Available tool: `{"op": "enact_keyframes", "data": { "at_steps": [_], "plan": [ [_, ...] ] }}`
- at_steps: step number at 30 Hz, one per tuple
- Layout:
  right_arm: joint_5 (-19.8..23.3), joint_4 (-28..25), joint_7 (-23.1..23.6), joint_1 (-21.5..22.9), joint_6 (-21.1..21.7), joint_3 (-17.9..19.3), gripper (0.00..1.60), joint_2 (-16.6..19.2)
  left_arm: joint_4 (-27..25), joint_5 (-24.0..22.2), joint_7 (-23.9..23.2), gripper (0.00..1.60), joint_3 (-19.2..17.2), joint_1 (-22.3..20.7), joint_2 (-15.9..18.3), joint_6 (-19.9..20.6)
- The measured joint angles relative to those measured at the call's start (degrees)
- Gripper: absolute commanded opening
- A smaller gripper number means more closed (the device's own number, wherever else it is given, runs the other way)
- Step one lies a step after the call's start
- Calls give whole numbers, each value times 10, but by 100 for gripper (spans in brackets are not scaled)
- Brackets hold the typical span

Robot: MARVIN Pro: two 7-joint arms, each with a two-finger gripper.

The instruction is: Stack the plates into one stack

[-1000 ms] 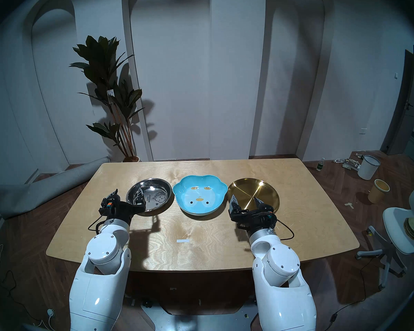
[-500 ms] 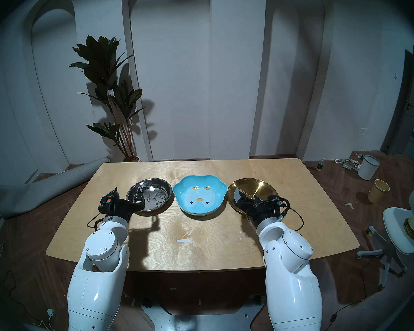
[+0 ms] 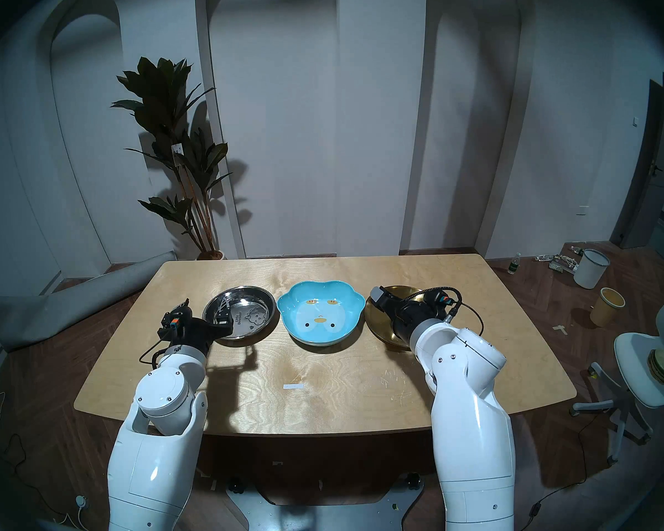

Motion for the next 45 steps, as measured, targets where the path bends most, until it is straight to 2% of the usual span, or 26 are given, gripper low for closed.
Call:
{"op": "enact_keyframes", "data": {
  "at_steps": [7,17,21,25,30,40,45],
  "plan": [
    [56,3,-67,29,49,11,160,-1,-1,-1,0,160,1,0,1,0],
    [168,39,-121,69,70,31,160,-6,-1,-2,0,160,1,0,3,0],
    [228,58,-155,82,74,16,160,-7,-1,-2,0,160,2,0,3,0],
    [267,60,-189,87,77,-9,160,-8,-1,-3,0,160,2,0,3,0],
    [302,34,-235,91,75,-30,160,-10,-1,-3,0,160,2,0,4,0],
    [357,-36,-309,105,57,-19,160,-13,-1,-4,0,160,2,0,5,0],
    [419,-63,-380,88,25,-19,160,-10,-1,-5,1,160,3,0,6,0]
  ]
}}
